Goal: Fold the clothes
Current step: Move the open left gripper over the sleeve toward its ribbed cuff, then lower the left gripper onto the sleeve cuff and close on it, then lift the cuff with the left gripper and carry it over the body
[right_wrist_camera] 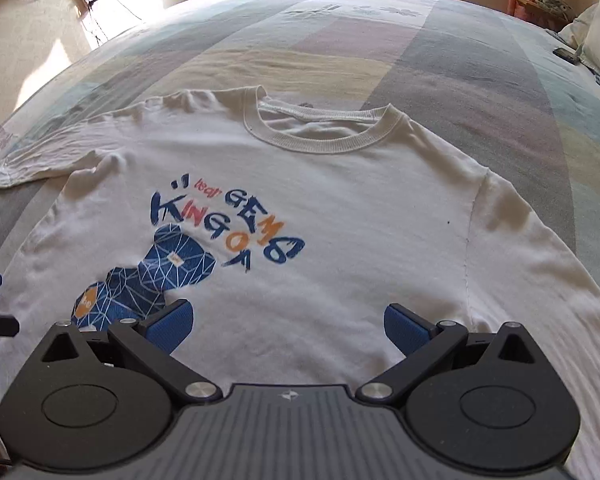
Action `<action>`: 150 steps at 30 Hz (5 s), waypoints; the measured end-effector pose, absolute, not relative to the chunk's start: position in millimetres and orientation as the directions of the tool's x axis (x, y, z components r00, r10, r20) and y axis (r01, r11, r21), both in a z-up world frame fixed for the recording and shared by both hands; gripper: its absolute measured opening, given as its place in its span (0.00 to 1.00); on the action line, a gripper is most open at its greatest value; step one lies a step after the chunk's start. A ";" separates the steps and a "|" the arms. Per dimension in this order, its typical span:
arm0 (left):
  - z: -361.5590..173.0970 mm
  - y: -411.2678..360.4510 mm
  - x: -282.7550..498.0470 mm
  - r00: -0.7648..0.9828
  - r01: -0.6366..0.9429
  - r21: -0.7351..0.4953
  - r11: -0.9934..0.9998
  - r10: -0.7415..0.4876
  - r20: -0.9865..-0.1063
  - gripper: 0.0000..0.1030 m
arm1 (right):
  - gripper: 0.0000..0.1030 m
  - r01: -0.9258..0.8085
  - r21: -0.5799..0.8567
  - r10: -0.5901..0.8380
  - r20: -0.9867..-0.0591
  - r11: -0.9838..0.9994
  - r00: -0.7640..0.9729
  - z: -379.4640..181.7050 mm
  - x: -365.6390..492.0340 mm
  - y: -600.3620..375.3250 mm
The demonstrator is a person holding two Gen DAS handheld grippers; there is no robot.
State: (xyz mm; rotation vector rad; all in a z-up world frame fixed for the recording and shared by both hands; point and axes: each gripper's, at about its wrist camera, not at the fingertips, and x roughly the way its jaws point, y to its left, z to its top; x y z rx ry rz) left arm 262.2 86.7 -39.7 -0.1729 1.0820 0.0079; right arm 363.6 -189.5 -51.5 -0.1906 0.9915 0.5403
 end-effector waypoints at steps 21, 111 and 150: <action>-23.9 233.4 244.9 0.683 -0.214 -0.215 0.953 -0.012 -0.730 0.95 | 1.00 -0.186 -0.020 0.072 -0.878 0.982 0.474 -59.3 339.9 -164.1; -82.5 411.3 255.5 0.881 -0.446 -0.621 0.645 0.193 -0.433 0.98 | 1.00 -0.251 0.127 0.219 -0.896 0.960 0.385 -47.4 296.4 -52.9; 64.8 274.6 317.4 0.959 -0.184 -0.519 0.835 0.036 -0.281 0.98 | 1.00 -0.279 0.287 0.394 -0.773 0.916 0.497 -20.7 275.7 -136.1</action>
